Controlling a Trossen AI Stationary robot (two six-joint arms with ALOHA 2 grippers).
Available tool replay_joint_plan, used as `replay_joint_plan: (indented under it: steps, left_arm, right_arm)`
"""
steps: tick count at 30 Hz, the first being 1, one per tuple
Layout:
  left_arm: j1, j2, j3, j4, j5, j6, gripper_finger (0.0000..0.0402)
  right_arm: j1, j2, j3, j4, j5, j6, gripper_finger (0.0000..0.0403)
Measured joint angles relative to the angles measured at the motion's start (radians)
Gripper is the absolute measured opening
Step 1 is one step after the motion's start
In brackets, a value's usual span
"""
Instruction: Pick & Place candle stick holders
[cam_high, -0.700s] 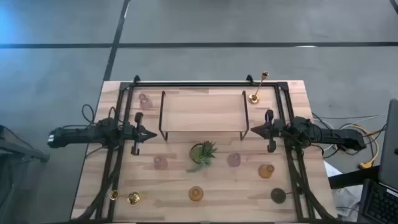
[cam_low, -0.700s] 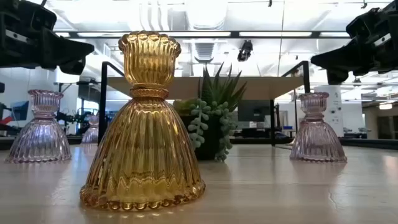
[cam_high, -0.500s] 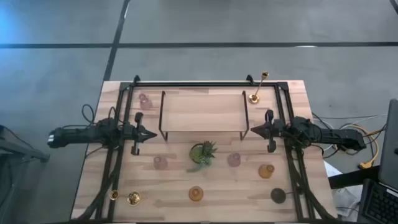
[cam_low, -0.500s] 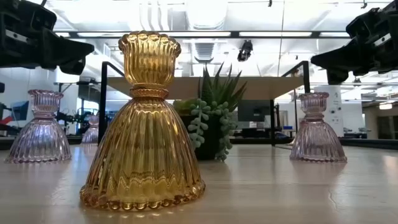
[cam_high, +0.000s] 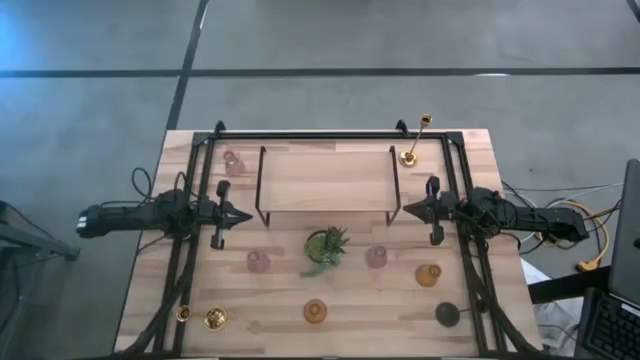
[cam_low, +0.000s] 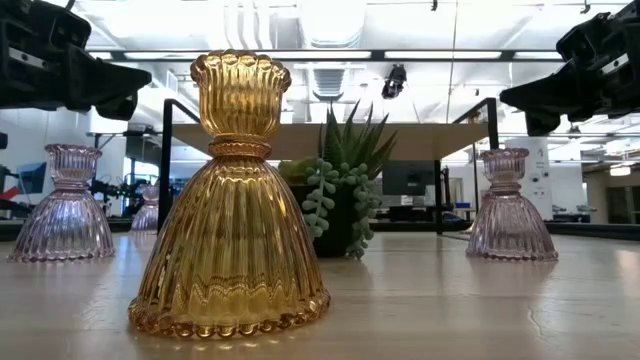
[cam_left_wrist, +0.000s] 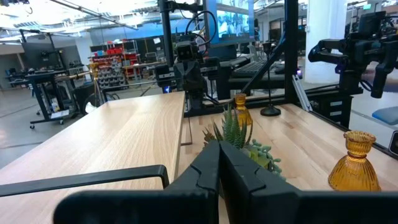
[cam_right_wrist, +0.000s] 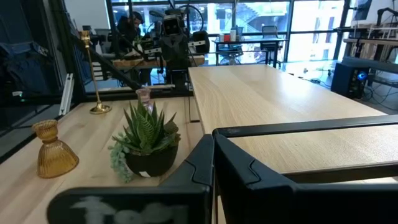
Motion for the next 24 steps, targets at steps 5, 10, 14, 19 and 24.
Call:
replay_joint_plan:
  steps: [5,10,14,19,24]
  left_arm:
    - [0.000,0.000,0.000,0.000,0.000,0.000,0.0012]
    - [0.000,0.000,0.000,0.000,0.000,0.000,0.0012]
    - [0.000,0.000,0.000,0.000,0.000,0.000,0.0012]
    - [0.000,0.000,0.000,0.000,0.000,0.000,0.0012]
    - [0.000,0.000,0.000,0.000,0.000,0.000,0.0012]
  right_arm:
    - [0.000,0.000,0.000,0.000,0.000,0.000,0.0008]
    - [0.000,0.000,0.000,0.000,0.000,0.000,0.0008]
    - [0.000,0.000,0.000,0.000,0.000,0.000,0.0008]
    - [0.000,0.000,0.000,0.007,0.022,0.000,0.0008]
    - [0.000,0.000,0.000,0.101,0.034,0.001,0.0008]
